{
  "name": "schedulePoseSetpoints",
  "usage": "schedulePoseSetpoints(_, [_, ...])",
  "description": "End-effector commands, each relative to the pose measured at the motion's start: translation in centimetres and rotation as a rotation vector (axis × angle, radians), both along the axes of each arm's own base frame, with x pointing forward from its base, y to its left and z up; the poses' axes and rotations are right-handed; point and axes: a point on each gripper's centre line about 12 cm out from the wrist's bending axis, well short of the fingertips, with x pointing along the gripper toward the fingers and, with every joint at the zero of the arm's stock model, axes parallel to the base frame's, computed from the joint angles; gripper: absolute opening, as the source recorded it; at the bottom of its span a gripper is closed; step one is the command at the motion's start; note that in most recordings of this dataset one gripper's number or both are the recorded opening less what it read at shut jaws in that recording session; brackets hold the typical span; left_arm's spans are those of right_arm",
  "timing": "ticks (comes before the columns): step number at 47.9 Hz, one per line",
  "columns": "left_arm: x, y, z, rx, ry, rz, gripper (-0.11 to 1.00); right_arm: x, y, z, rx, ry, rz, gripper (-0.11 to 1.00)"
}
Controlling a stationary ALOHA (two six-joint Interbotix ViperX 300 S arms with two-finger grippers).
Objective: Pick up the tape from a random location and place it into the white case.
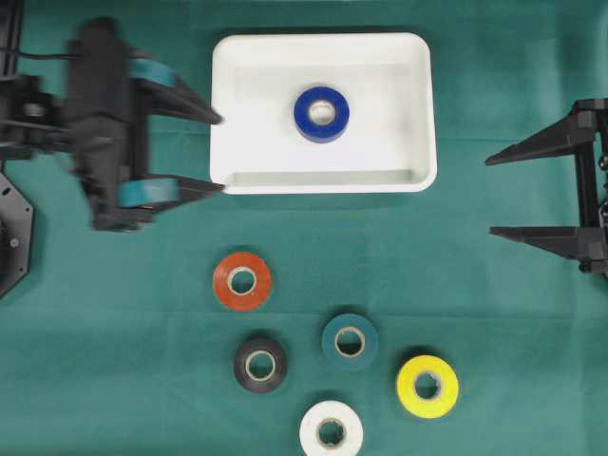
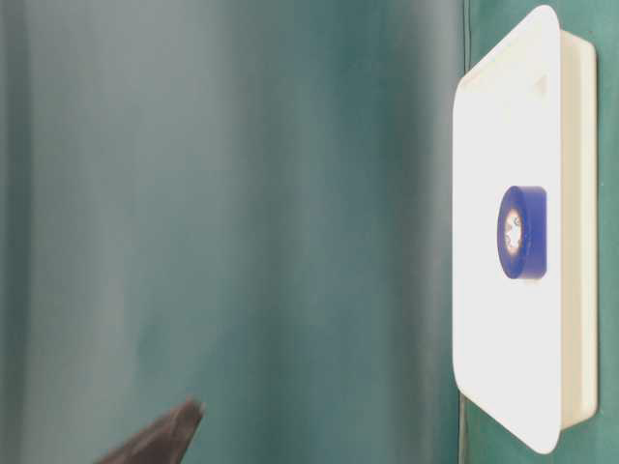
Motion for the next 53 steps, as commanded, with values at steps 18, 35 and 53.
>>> schedulePoseSetpoints(18, [-6.9, -0.7, -0.9, 0.018, -0.155, 0.0, 0.96, 0.2, 0.0, 0.9, 0.001, -0.017, -0.002, 0.89])
schedulePoseSetpoints(35, [-9.4, -1.0, -6.4, 0.022, -0.211, 0.0, 0.95, 0.1, 0.0, 0.0, 0.003, 0.011, -0.002, 0.89])
schedulePoseSetpoints(53, [-9.9, -1.1, -8.4, 0.012, -0.221, 0.001, 0.95, 0.3, 0.0, -0.8, 0.003, 0.04, -0.001, 0.89])
